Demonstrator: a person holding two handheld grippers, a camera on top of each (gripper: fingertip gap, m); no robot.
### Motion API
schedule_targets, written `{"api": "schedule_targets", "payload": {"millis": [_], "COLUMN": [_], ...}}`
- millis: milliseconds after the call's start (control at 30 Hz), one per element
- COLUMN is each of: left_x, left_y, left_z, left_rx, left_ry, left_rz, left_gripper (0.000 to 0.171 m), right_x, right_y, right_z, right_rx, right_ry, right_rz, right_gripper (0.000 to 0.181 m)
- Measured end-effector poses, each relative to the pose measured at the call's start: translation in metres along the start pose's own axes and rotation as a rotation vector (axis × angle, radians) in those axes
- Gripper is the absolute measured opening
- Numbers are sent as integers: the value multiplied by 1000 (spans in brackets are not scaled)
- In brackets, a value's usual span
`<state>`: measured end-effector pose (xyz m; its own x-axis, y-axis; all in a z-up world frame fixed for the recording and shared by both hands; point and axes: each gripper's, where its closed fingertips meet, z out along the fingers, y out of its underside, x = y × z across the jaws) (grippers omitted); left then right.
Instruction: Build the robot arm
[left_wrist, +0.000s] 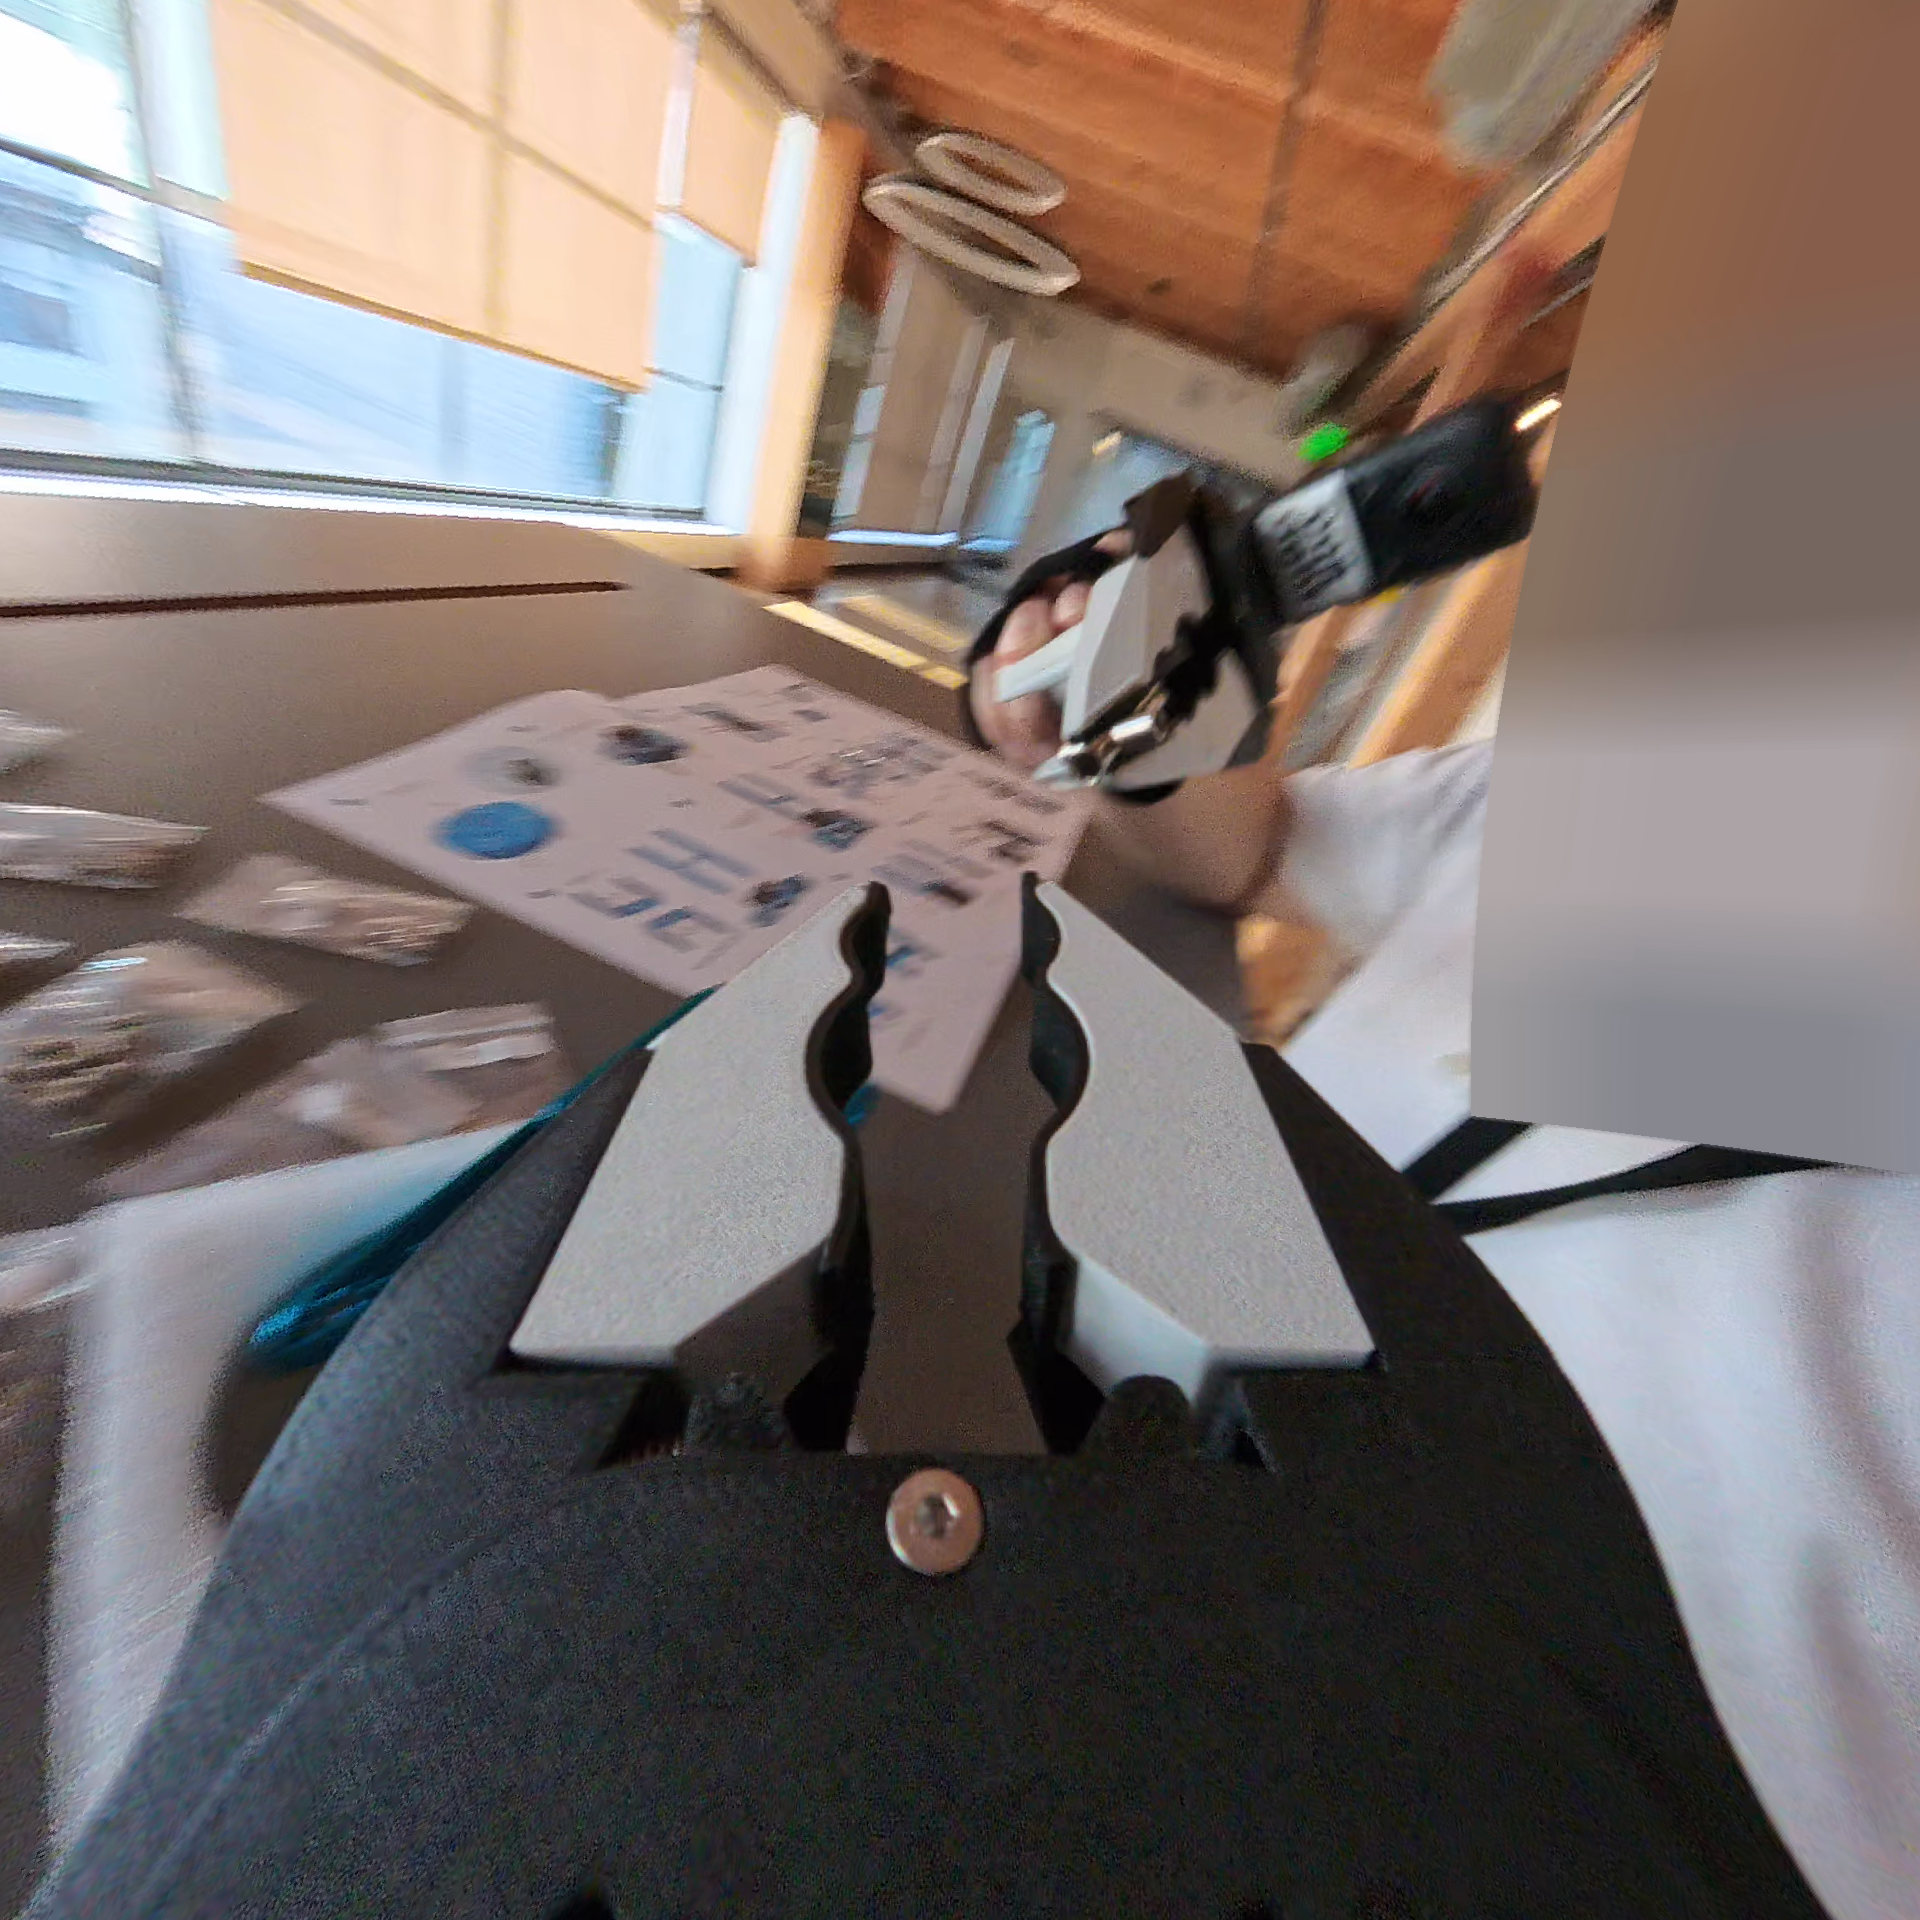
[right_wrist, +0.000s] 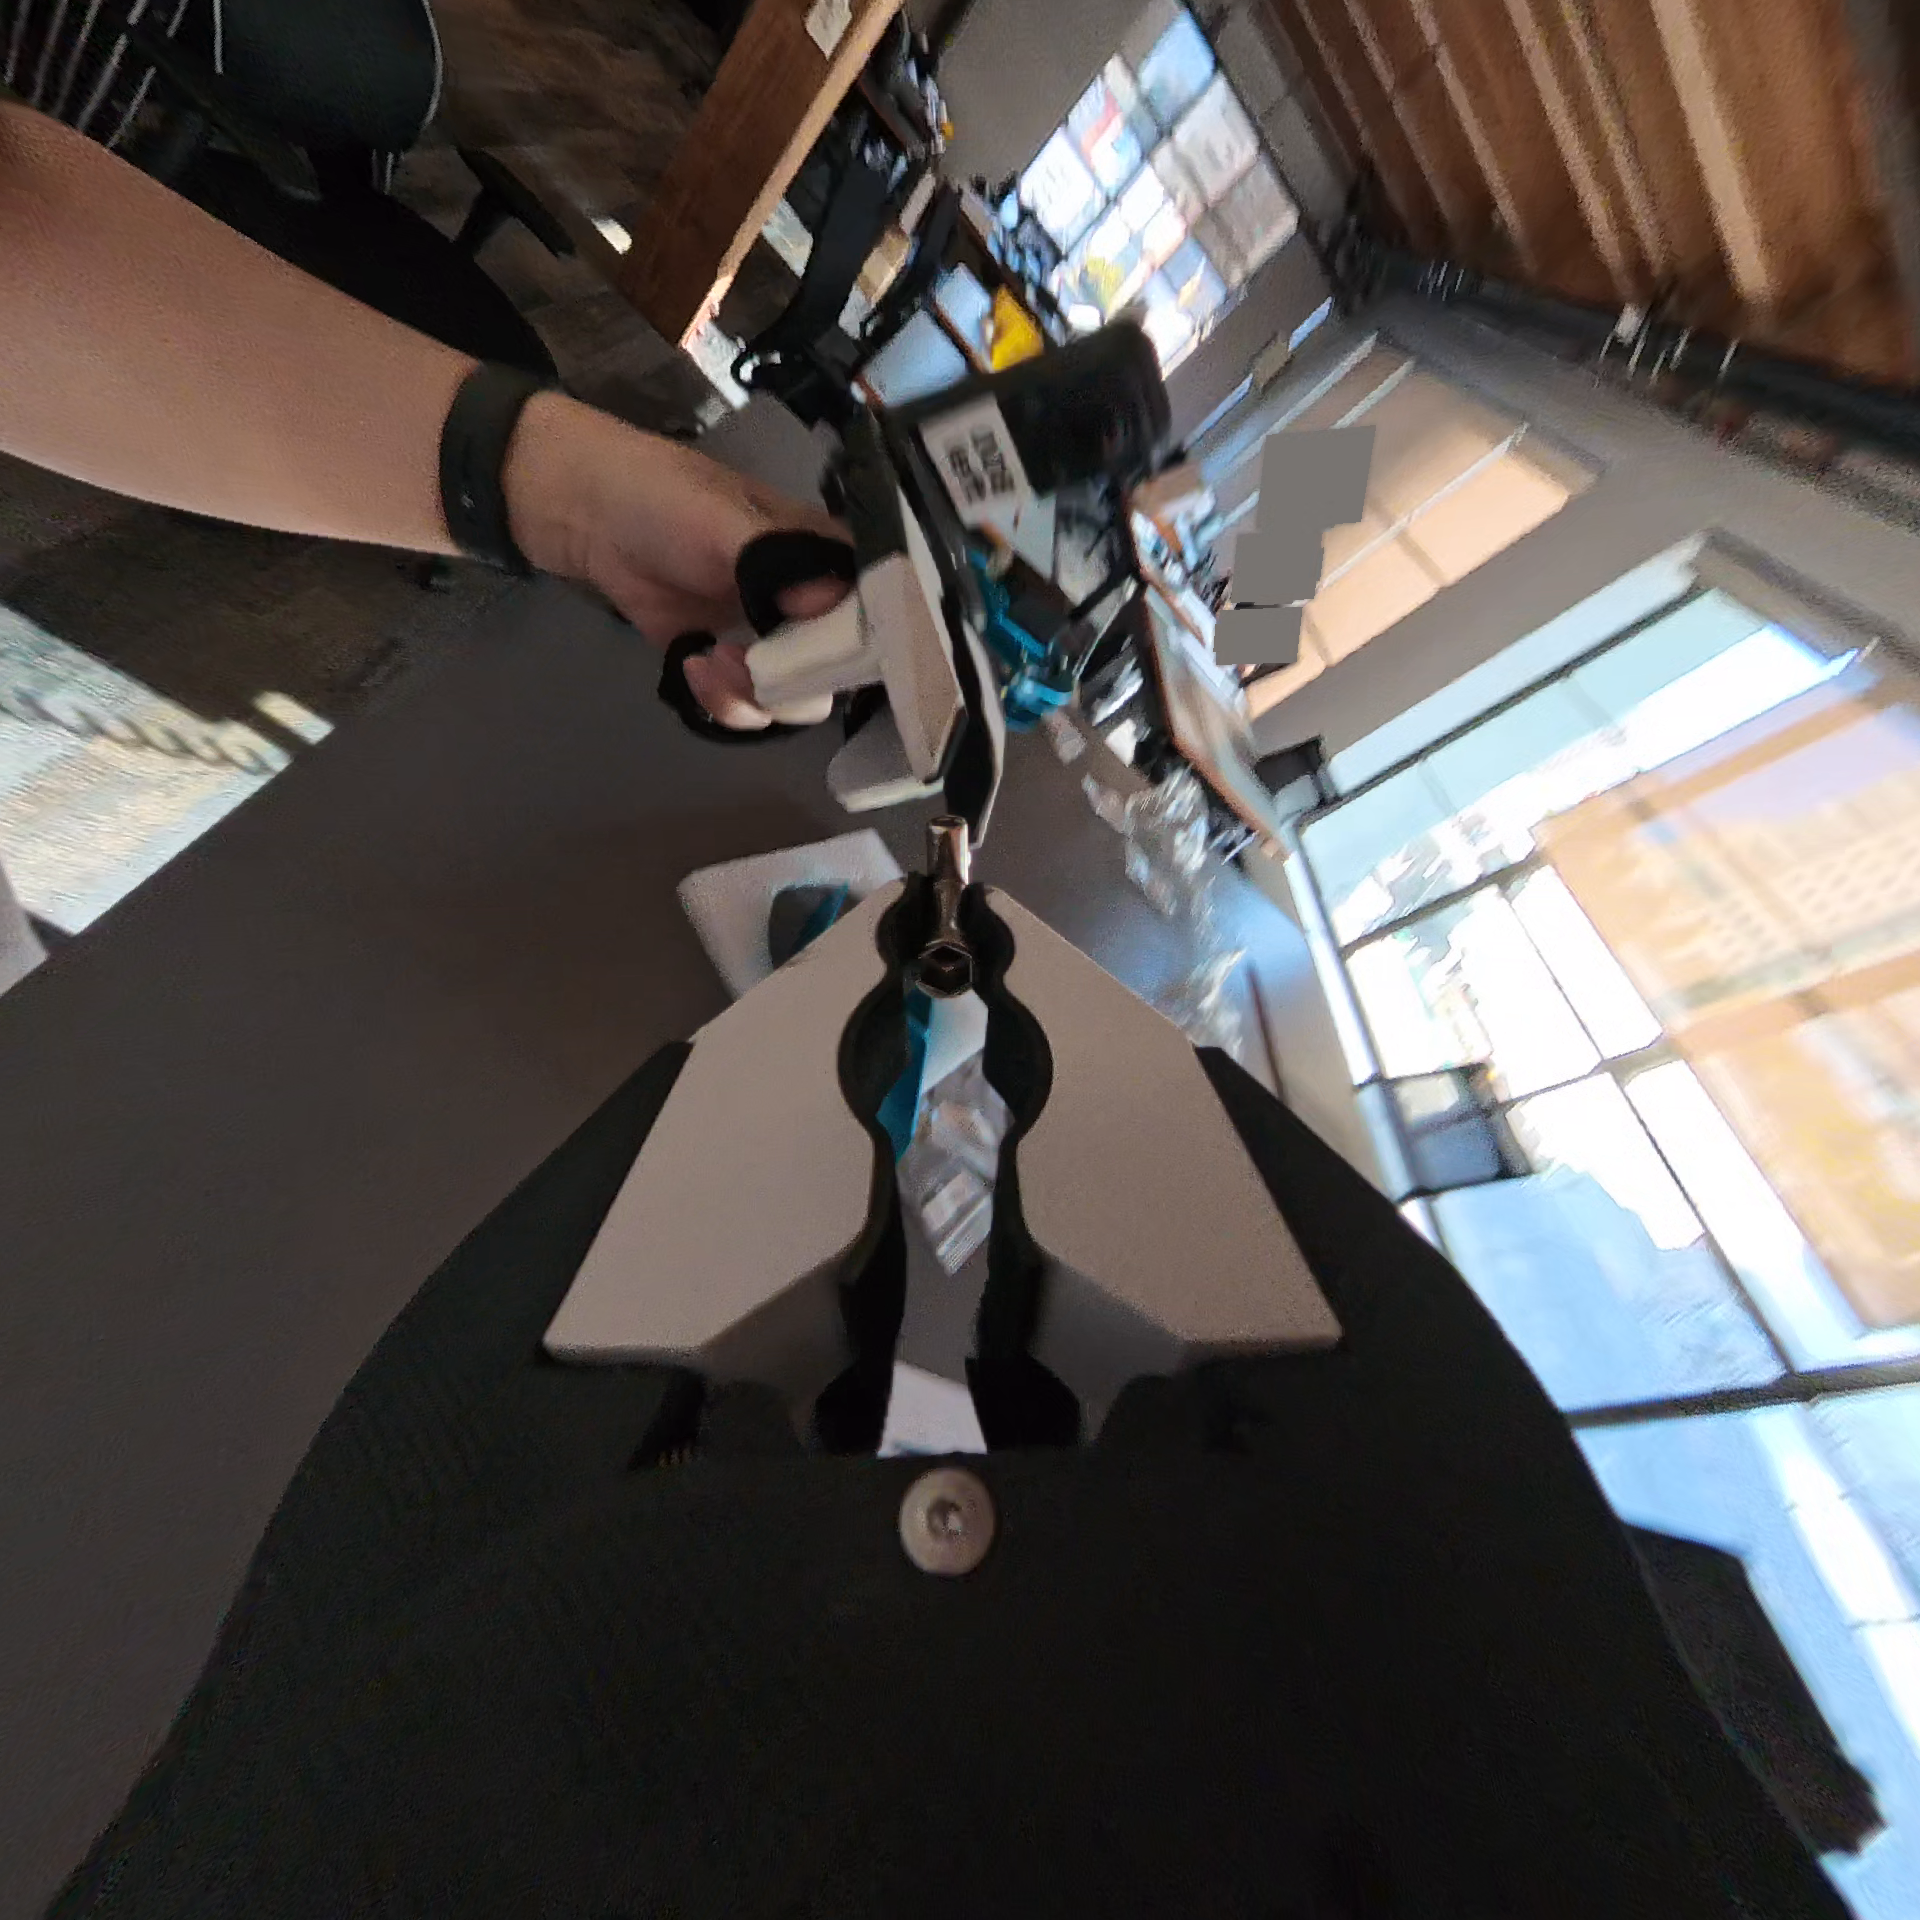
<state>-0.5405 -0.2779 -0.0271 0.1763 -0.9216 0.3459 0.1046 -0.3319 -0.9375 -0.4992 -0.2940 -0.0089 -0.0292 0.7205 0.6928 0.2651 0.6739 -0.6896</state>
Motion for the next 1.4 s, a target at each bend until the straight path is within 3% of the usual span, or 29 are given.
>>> {"api": "schedule_targets", "payload": {"millis": [100, 167, 300, 367, 467, 600, 733, 1000, 1200, 1400], "left_x": [-36, -48, -54, -66, -76, -91, -91, -87, -72, -65], "left_y": [14, 27, 49, 61, 79, 89, 94, 88, 71, 70], "left_z": [-18, -21, -14, -15, -15, -12, -9, -5, 3, 10], "left_rx": [-117, -246, -491, -667, -904, -1026, -1004, -827, -664, -607], "left_ry": [-260, -321, -241, -235, -159, -68, 32, 40, 47, 63], "left_rz": [257, 379, 463, 555, 579, 569, 522, 485, 480, 483], "left_gripper": [38, 35, 77, 88, 86, 80, 65, 64, 64, 64], "right_x": [0, -10, -23, -27, -27, -27, -27, -32, -21, -17], "right_y": [34, 50, 72, 74, 80, 89, 92, 102, 95, 91], "right_z": [8, 17, 33, 37, 39, 39, 39, 50, 54, 59], "right_rx": [-47, -39, -119, -143, -164, -182, -182, -217, -165, -135], "right_ry": [-48, -81, -56, -64, -55, -37, -11, 18, 59, 86], "right_rz": [325, 517, 522, 502, 516, 552, 616, 703, 716, 584], "right_gripper": [6, 6, 7, 7, 6, 6, 6, 6, 6, 6]}}
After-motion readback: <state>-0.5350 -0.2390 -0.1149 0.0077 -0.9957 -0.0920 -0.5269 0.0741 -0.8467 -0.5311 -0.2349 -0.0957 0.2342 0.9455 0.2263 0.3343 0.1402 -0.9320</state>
